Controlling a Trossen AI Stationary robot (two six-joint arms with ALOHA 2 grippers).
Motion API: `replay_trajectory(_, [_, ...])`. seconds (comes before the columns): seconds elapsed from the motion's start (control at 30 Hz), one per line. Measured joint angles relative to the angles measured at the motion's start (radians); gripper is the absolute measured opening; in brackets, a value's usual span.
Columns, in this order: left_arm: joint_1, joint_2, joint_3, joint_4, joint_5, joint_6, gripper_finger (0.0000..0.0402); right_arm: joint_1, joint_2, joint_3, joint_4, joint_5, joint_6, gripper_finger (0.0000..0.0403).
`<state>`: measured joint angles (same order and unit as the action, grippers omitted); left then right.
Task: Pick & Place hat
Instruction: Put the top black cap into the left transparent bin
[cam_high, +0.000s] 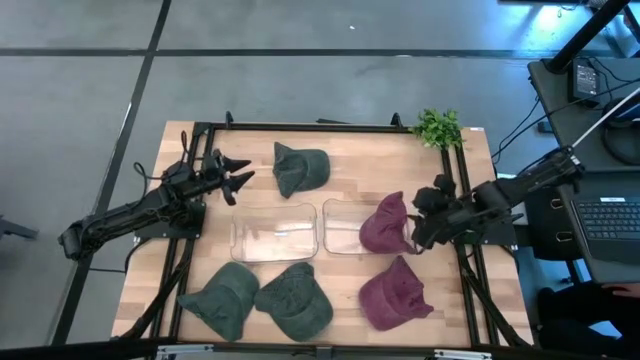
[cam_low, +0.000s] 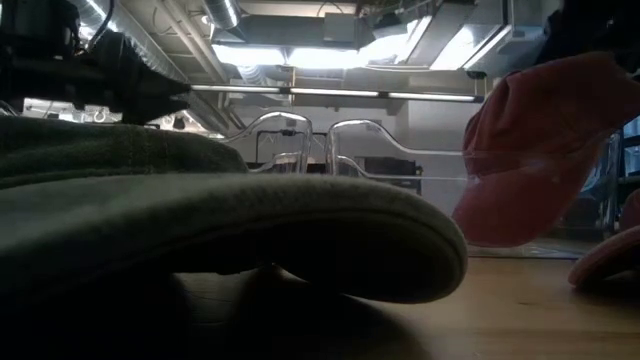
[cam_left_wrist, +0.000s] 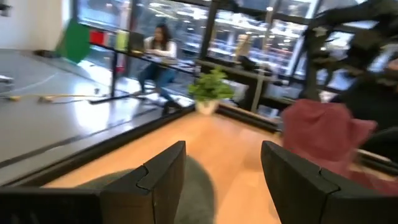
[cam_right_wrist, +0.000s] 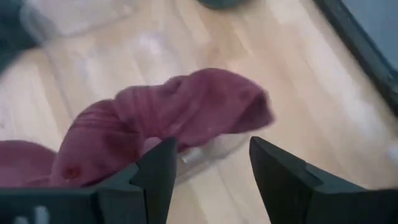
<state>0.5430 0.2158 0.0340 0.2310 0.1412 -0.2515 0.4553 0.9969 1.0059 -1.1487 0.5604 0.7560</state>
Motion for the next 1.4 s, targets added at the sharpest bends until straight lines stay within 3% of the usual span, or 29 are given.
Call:
replay_trajectory(0.17, [-0.005, 0.122, 0.153, -0.091, -0.001, 0.107, 0.0203, -0.024, -0.157, -0.173, 0.258, 0.092, -0.155, 0.0201])
replay_trajectory(0.4, [-0.027, 0.520, 0.480, -0.509, -0.273, 0.267, 0.0203, -0.072, -0.240, -0.271, 0.439, 0.091, -0.289, 0.0201])
replay_trajectory(0.5, [-0.026, 0.700, 0.556, -0.556, -0.292, 0.360, 0.0203, -0.088, -0.239, -0.277, 0.447, 0.091, -0.301, 0.0201])
replay_trajectory(0.63, [-0.027, 0.891, 0.595, -0.534, -0.216, 0.467, 0.0203, -0.102, -0.233, -0.277, 0.448, 0.067, -0.301, 0.0201])
replay_trajectory(0.87, [-0.026, 1.127, 0.599, -0.407, -0.226, 0.492, 0.0203, -0.105, -0.232, -0.277, 0.448, 0.056, -0.296, 0.0201])
replay_trajectory(1.4, [-0.023, 1.354, 0.602, -0.321, -0.247, 0.527, 0.0203, -0.105, -0.232, -0.277, 0.448, 0.046, -0.299, 0.0201])
